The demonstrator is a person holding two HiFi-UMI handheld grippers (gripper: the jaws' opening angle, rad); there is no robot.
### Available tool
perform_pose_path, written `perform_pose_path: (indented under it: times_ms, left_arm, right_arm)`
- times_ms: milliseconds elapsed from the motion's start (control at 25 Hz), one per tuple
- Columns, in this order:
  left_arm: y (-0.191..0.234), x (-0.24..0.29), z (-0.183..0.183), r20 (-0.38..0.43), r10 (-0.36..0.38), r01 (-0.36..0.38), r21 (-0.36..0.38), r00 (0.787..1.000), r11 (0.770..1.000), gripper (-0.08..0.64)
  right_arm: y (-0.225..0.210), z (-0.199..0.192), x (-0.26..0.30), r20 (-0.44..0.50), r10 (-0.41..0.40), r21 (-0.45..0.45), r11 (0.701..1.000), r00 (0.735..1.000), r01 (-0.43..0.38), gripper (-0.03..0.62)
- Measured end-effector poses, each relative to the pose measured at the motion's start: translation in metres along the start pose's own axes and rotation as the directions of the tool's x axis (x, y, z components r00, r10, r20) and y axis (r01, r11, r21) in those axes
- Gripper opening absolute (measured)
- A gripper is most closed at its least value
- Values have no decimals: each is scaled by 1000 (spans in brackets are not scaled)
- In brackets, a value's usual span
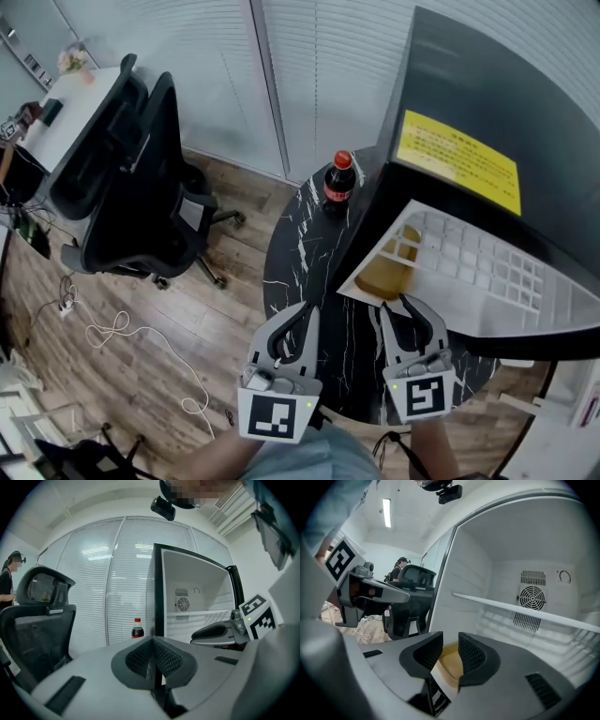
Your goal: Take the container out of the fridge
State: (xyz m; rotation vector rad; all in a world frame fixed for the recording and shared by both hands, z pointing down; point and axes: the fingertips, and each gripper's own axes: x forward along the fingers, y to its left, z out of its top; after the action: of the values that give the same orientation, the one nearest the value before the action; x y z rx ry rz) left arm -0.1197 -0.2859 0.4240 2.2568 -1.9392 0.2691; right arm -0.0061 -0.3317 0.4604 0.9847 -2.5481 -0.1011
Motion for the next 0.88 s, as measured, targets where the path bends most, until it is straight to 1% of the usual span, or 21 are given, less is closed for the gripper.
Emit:
perform_pose_path:
  times_ms: [40,200,360,440,600,880]
  left_arm:
    - [2,2,-2,-4,2,-2,-6,1000,1000,14]
    - [11,9,-8,-18,12,-12,-18,1000,1000,14]
    - [19,14,-14,-25,19,-20,-25,1000,999,14]
    - [22,16,-18,-33,24,-25,-36,999,999,14]
    - [26,18,-22,-43,26,-27,-32,999,999,14]
    - [32,21,-32,-63,35,-38,-42,997,998,14]
  right_arm:
    - [2,-5,4,-15,13,-8,1000,1000,-13,121]
    - [10,-23,17,-73,56,-46,997,996,-59,124]
    - [20,-41,28,-142,102,-97,988,985,-117,124]
    - [24,-47,32,-166,118,-105,985,979,-136,124]
    - [27,-57,39,-196,132,-126,979,972,-159,121]
    - [32,-75,49,-272,136,-200,961,953,-194,112]
